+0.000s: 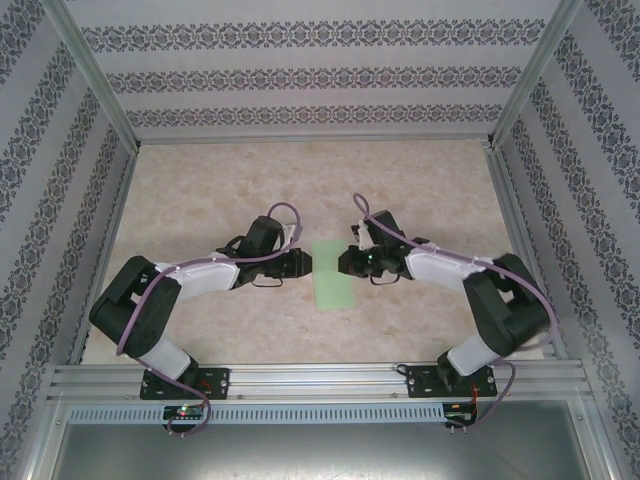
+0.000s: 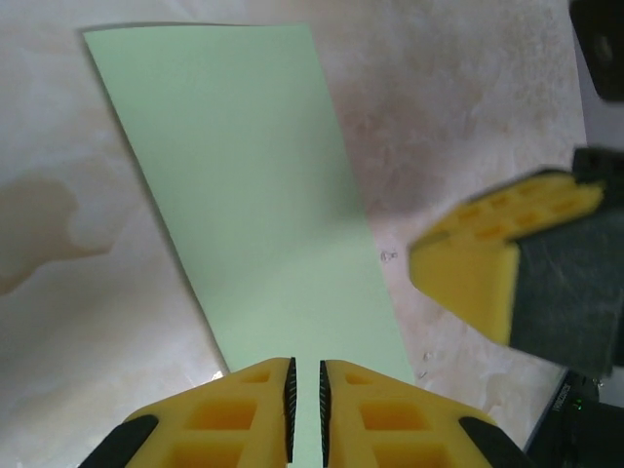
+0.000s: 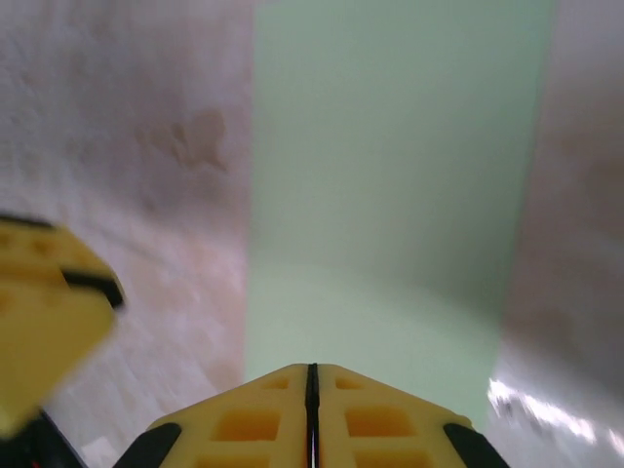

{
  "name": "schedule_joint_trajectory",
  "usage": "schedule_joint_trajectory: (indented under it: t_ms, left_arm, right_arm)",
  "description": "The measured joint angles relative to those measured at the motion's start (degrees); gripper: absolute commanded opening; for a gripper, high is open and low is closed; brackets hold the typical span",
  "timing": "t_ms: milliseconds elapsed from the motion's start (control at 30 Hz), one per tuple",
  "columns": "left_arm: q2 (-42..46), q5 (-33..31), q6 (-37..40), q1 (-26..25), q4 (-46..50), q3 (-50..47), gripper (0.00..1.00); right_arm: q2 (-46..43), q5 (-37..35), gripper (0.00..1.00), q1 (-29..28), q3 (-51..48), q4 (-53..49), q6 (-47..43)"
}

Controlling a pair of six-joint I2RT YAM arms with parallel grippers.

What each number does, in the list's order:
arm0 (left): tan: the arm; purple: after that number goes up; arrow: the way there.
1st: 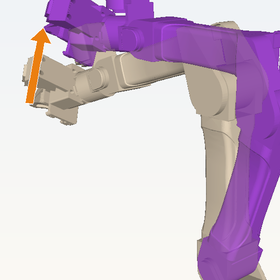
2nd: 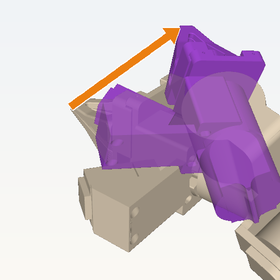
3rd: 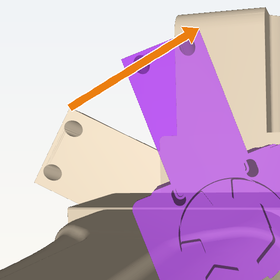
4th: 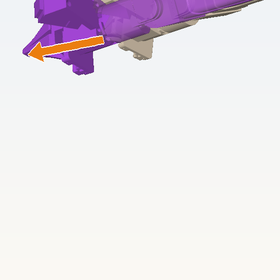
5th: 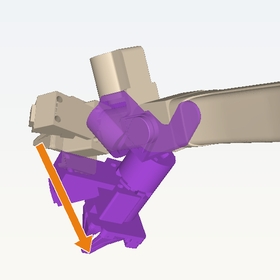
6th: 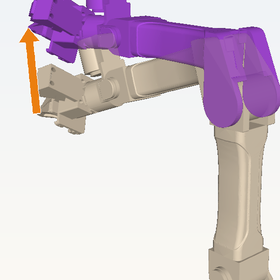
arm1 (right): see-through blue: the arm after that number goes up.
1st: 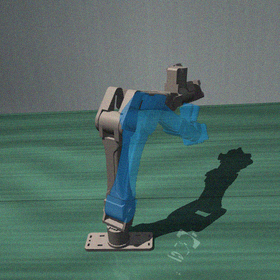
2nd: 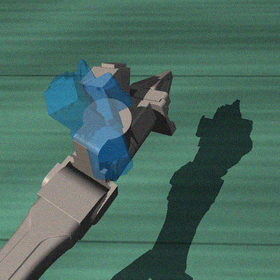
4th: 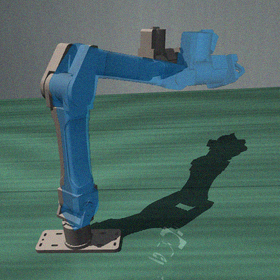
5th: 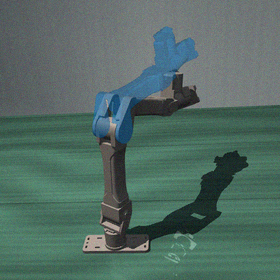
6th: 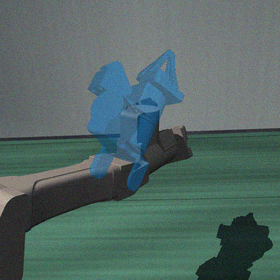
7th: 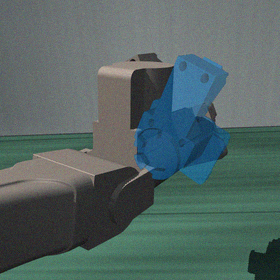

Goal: Fold a paper plane with a square sheet of paper (fold left side to right side)
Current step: First fold the square sheet of paper in half at the center of the table, then hold the square sheet of paper at the center of the table.

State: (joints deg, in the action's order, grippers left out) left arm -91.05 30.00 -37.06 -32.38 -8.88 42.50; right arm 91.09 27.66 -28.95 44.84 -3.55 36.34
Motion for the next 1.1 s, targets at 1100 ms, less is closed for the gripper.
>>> schedule_joint_trajectory:
  t_ms: [1100]
  left_arm:
    - [-10.8,-0.7,-2.9,-4.1,-4.6,1.9,0.17]
  right_arm:
    - [19.4,2.0,0.05,0.3,15.8,-2.6,-0.7]
